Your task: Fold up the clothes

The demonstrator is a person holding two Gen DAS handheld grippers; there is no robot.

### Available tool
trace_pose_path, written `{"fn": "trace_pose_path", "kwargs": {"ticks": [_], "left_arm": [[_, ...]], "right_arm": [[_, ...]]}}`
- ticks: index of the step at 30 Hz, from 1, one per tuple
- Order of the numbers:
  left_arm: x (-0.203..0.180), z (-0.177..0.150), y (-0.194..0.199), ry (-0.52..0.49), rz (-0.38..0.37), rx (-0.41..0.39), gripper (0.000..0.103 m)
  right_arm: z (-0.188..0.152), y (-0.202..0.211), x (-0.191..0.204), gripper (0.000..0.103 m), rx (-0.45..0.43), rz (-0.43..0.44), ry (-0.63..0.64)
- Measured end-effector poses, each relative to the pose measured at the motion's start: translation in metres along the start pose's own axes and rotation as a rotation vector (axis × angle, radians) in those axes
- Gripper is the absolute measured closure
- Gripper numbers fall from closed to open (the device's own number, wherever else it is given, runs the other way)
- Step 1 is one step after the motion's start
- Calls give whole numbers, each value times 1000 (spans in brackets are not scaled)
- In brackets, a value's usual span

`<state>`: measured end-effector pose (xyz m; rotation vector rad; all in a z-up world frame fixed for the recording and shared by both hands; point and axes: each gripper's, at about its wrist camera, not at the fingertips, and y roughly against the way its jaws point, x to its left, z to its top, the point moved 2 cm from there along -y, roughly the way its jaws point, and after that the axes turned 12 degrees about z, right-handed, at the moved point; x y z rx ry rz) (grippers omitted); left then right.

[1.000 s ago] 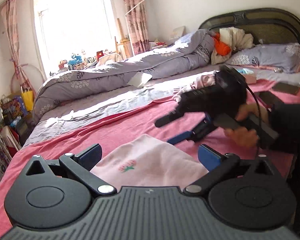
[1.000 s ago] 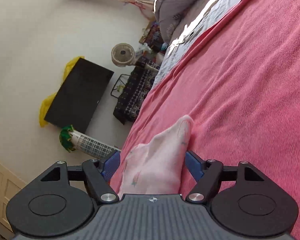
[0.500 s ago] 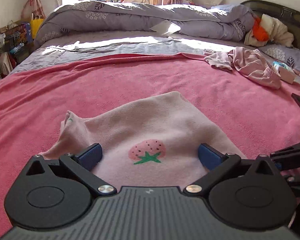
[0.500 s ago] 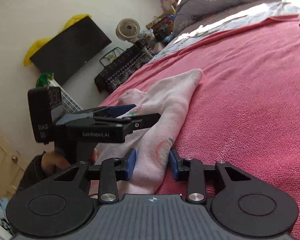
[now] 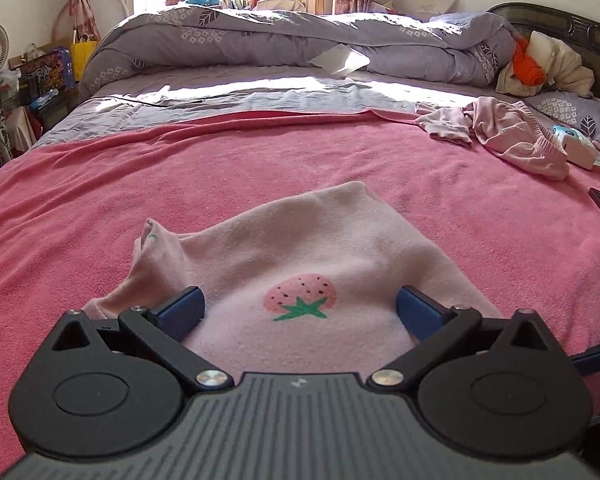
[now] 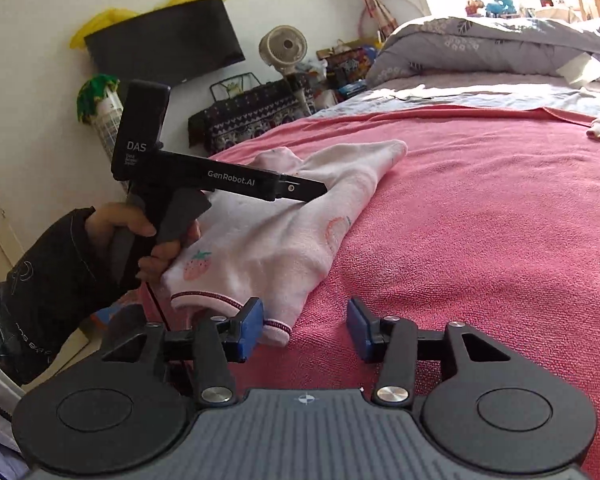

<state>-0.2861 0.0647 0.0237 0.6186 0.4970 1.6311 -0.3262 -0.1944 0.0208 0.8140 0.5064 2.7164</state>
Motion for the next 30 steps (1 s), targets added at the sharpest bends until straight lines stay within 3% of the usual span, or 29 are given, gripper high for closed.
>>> {"fn": "trace_pose_path", "kwargs": {"ticks": [5, 10, 16, 30], "left_arm": [[-6, -1, 7, 1, 49, 2, 0], [-14, -11, 27, -22, 108, -2, 0], [-20, -29, 50, -15, 154, -40, 0], [-19, -31, 46, 27, 149, -87, 0]], "right_arm": [[9, 5, -1, 30, -32, 1, -83], [20, 14, 2, 12, -90, -99, -72], [29, 5, 0, 8, -144, -262, -17], [16, -27, -27, 0, -144, -300, -61]]}}
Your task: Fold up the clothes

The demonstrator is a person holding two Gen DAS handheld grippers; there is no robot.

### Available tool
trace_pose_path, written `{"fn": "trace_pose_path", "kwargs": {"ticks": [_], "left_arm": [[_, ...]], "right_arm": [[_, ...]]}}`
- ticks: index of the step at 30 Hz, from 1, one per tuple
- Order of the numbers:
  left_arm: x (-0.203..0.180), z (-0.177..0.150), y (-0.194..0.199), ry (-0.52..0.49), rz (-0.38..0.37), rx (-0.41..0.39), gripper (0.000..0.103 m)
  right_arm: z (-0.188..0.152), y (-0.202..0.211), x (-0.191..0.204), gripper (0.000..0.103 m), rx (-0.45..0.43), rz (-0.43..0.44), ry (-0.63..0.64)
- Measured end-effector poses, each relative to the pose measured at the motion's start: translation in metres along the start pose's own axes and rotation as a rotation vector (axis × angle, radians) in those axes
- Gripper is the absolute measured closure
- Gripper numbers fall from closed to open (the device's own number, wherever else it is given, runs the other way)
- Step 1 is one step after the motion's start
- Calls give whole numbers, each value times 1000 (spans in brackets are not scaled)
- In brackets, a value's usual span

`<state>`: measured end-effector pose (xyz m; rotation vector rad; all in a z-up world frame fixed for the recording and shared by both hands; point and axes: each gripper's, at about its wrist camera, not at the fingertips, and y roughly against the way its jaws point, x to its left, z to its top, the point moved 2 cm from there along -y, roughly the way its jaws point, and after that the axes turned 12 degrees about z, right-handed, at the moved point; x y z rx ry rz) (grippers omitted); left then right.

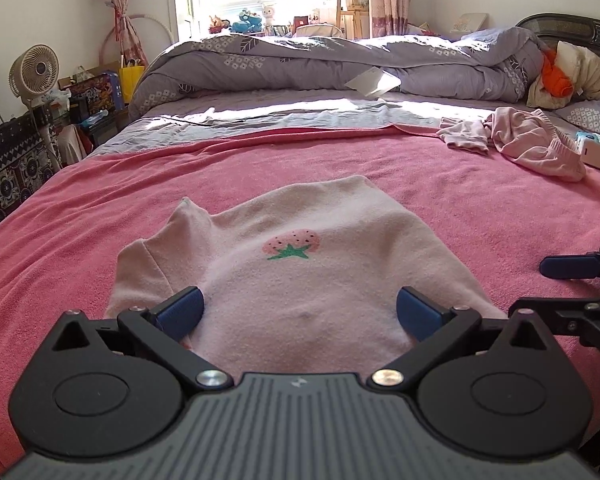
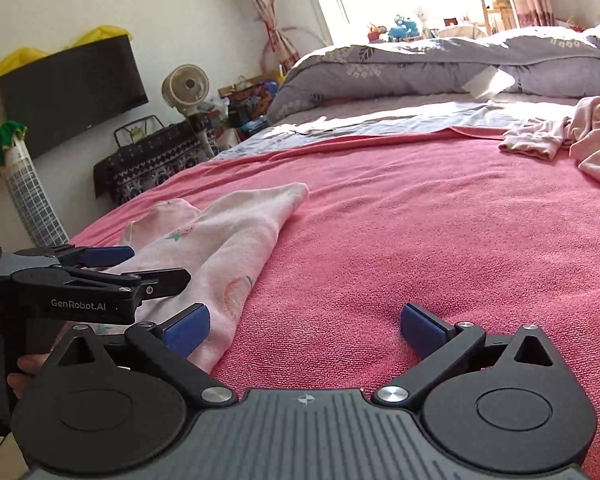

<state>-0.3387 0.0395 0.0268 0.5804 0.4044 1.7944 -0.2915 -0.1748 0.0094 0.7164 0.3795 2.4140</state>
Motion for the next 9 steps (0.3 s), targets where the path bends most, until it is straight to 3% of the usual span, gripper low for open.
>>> {"fn": "trace_pose_path", "kwargs": {"ticks": [9], "left_arm": [[-2, 1, 5, 1, 17, -35, 1]], "right_arm": [[-2, -1, -3, 0, -19, 14, 13]]}}
